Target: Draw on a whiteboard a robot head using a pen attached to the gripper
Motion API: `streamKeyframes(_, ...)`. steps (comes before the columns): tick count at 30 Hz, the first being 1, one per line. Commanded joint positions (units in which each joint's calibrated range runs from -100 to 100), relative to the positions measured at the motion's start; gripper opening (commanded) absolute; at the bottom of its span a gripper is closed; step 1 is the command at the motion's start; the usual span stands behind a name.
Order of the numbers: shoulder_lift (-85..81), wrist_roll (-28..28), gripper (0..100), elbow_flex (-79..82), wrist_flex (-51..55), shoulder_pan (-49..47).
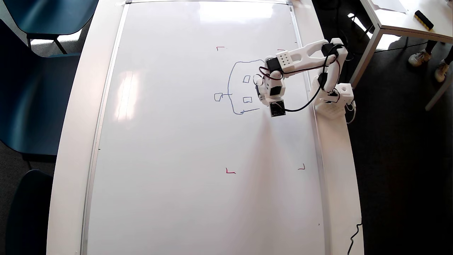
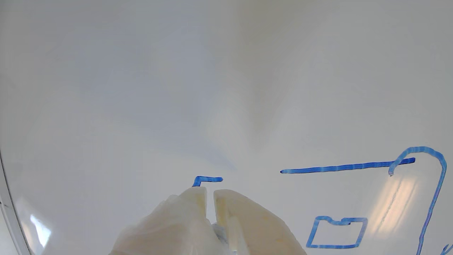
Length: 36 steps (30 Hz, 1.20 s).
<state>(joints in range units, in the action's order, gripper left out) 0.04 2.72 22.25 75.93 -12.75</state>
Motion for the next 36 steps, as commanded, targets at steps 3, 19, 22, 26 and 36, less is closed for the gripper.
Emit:
streamKeyframes(3, 1.1, 0.1, 1, -2.8, -1.4, 0.0)
streamKeyframes(19, 4.5, 0.9, 1, -6.6, -1.4, -2.0)
streamKeyframes(22, 4.5, 0.9, 1, -6.6, -1.4, -2.0)
streamKeyframes(26, 4.6, 0.9, 1, -6.6, -1.4, -2.0)
streamKeyframes(36, 6.7, 0.9, 1, -6.6, -2.2, -1.9)
